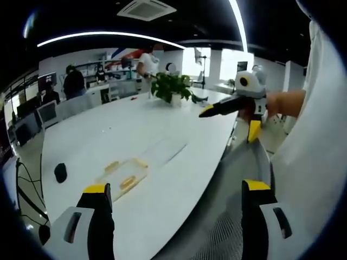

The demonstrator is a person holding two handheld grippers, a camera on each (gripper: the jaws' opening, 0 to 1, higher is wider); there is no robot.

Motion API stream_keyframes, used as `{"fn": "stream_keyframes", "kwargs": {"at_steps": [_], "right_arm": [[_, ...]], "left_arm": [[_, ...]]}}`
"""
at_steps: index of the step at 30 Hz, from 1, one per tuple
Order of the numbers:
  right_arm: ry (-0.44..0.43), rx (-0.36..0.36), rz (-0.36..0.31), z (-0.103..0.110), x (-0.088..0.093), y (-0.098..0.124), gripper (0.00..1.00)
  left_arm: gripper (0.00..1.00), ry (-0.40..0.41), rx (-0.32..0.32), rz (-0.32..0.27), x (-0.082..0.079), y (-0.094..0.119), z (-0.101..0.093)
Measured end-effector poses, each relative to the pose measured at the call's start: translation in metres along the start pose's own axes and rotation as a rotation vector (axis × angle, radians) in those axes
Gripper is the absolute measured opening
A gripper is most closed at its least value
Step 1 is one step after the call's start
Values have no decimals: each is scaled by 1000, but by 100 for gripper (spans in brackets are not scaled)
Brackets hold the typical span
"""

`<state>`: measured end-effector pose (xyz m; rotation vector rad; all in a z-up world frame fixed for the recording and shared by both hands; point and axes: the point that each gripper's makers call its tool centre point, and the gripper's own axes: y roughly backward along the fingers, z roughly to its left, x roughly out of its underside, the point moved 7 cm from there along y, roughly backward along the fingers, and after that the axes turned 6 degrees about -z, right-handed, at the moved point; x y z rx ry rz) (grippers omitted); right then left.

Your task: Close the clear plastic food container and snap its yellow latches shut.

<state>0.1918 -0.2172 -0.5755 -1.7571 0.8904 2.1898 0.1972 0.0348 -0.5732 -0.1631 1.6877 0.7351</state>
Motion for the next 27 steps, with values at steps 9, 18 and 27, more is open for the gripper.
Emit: {"fn": "stream_keyframes", "kwargs": {"at_steps": [9, 18, 27], "right_arm": [[15, -7, 2, -1, -2, -2, 99], [32, -13, 17, -4, -5, -5, 99], [94, -25, 42, -8, -10, -11, 92]], "left_arm": [[98, -9, -2, 16, 1, 0, 3], [98, -28, 2, 47, 3, -2, 8], [97, -17, 1, 48, 4, -4, 16]]}}
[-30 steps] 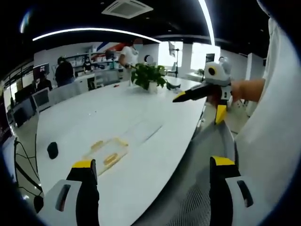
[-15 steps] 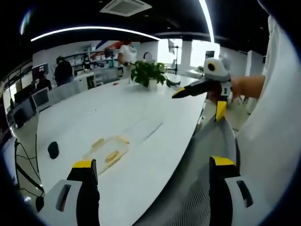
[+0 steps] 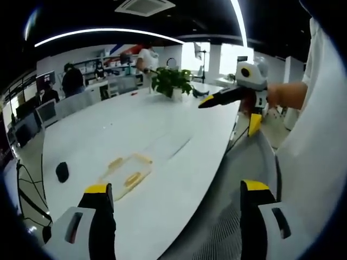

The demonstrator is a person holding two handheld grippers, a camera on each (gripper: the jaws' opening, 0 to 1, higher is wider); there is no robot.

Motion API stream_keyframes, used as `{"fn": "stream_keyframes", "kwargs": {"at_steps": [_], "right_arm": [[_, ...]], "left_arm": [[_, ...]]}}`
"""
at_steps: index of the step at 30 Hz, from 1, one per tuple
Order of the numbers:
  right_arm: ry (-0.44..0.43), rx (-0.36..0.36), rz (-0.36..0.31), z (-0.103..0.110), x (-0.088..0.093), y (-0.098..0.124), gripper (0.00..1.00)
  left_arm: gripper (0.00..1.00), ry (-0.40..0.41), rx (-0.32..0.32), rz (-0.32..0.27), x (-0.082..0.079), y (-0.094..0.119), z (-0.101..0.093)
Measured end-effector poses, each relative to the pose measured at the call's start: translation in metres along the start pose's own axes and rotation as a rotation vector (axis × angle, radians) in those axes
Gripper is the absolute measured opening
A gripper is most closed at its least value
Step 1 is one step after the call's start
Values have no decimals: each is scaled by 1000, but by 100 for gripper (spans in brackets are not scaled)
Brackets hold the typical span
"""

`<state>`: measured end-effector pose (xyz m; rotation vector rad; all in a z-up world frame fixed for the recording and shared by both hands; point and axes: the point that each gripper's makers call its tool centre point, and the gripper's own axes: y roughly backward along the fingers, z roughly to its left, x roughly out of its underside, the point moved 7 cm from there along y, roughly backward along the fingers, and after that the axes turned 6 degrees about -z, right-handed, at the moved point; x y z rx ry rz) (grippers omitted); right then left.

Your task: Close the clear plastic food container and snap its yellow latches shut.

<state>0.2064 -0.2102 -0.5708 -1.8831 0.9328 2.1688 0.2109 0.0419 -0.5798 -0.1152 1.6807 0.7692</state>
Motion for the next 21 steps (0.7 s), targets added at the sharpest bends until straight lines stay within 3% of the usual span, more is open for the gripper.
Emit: {"fn": "stream_keyframes", "kwargs": {"at_steps": [11, 21], "right_arm": [[6, 12, -20, -13, -8, -10, 99], [38, -6, 5, -19, -11, -26, 99]], "left_arm": [[98, -9, 4, 6, -1, -3, 13], [98, -32, 12, 27, -2, -9, 26]]}}
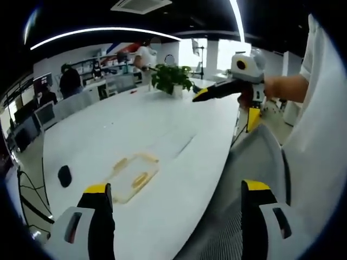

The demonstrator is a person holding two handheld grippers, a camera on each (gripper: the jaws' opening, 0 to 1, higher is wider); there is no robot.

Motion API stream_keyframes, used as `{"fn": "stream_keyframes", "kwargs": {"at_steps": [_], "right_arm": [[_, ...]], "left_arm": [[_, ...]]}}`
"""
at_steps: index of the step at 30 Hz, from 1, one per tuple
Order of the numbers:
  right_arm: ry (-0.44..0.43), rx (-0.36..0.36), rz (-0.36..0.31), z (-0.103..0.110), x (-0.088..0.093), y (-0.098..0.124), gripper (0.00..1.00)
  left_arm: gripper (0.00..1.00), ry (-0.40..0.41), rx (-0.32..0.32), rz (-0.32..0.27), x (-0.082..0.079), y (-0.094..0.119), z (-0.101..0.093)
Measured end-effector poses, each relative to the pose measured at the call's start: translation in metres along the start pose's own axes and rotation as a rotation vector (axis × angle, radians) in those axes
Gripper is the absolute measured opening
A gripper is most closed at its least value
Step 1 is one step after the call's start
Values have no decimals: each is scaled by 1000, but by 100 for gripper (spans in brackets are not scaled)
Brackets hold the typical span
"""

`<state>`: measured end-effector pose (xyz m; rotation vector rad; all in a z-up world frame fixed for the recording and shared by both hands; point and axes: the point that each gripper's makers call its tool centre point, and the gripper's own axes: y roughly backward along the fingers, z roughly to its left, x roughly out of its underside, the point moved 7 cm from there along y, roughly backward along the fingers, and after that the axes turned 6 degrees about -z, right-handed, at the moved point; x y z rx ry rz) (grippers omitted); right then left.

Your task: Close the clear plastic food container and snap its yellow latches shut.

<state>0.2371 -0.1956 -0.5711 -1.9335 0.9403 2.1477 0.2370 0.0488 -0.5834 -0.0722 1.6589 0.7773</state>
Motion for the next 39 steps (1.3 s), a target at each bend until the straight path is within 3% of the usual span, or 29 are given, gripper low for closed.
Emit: {"fn": "stream_keyframes", "kwargs": {"at_steps": [17, 25, 28, 39], "right_arm": [[69, -11, 19, -18, -10, -20, 99], [109, -42, 43, -27, -12, -34, 98], [118, -44, 51, -30, -12, -38, 98], [166, -70, 104, -44, -5, -58, 96]], "left_arm": [[98, -67, 32, 32, -4, -10, 24], [97, -120, 67, 64, -5, -14, 40], [96, -167, 63, 101, -2, -16, 48], [95, -204, 111, 149, 3, -28, 74]]}}
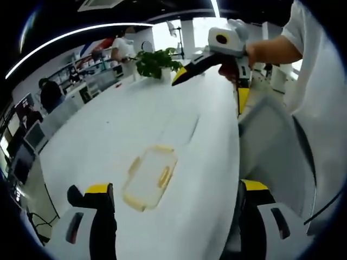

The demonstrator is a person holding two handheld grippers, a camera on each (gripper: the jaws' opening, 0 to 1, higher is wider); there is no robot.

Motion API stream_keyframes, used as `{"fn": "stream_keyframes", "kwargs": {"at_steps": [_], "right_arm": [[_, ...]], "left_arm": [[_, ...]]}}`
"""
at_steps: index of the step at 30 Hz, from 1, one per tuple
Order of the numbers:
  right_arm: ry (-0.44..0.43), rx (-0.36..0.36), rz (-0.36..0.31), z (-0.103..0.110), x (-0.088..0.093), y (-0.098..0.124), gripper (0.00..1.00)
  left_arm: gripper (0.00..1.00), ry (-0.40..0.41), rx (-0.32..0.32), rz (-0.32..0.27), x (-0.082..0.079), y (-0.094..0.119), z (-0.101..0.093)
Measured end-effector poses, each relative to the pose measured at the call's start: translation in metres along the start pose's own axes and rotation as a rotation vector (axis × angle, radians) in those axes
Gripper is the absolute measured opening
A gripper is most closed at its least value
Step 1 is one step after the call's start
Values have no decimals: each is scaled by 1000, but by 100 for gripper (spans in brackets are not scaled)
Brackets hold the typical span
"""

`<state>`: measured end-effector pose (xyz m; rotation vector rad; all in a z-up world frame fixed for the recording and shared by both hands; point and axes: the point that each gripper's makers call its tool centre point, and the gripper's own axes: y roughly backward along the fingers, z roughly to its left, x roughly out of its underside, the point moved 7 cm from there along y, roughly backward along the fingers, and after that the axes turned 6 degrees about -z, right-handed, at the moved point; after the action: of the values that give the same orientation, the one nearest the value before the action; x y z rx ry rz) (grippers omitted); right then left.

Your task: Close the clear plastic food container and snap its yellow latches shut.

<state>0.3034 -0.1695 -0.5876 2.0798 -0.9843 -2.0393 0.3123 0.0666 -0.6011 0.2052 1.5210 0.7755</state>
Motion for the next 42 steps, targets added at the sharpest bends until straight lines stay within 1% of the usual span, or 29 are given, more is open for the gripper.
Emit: {"fn": "stream_keyframes", "kwargs": {"at_steps": [2, 4, 7, 12, 15, 17, 19, 20, 21, 24, 27, 28, 30, 32, 34, 37, 39, 42], "right_arm": [[18, -6, 5, -2, 0, -3, 94], [22, -12, 22, -4, 1, -6, 95], [28, -16, 29, -8, 2, -8, 94], [23, -27, 45, -17, 9, -15, 94], [25, -40, 44, -21, 11, -19, 92], [38, -37, 55, -25, 13, -22, 89], [29, -43, 56, -28, 13, -24, 89], [31, -45, 58, -29, 14, -25, 88], [52, -49, 64, -30, 15, -26, 87], [38, -56, 78, -34, 17, -30, 88], [60, -59, 93, -37, 19, -33, 87], [59, -57, 100, -39, 21, -35, 87], [67, -50, 107, -42, 23, -36, 83], [60, -42, 107, -46, 24, -38, 78], [53, -37, 109, -50, 25, -41, 78], [50, -44, 111, -51, 27, -44, 76], [59, -52, 124, -51, 30, -48, 76], [62, -74, 141, -51, 34, -53, 75]], "left_arm": [[94, 3, 16, 5, 0, -2, 3], [95, 13, 28, -10, 0, -3, 7], [94, -7, 31, -1, 1, -7, 14], [94, -27, 55, 36, 8, -12, 20], [93, -78, 79, 67, 11, -16, 24], [93, -69, 94, 56, 11, -18, 27], [93, -77, 101, 57, 11, -20, 31], [92, -80, 105, 60, 11, -21, 34], [92, -81, 108, 64, 11, -21, 36], [90, -84, 115, 72, 11, -23, 45], [89, -98, 127, 93, 12, -25, 49], [89, -101, 133, 105, 13, -25, 51], [90, -137, 130, 118, 16, -27, 55], [87, -128, 141, 115, 18, -29, 58], [86, -138, 146, 111, 18, -31, 59], [86, -135, 148, 121, 22, -33, 62], [84, -143, 155, 128, 25, -35, 65], [83, -156, 166, 154, 31, -38, 69]]}}
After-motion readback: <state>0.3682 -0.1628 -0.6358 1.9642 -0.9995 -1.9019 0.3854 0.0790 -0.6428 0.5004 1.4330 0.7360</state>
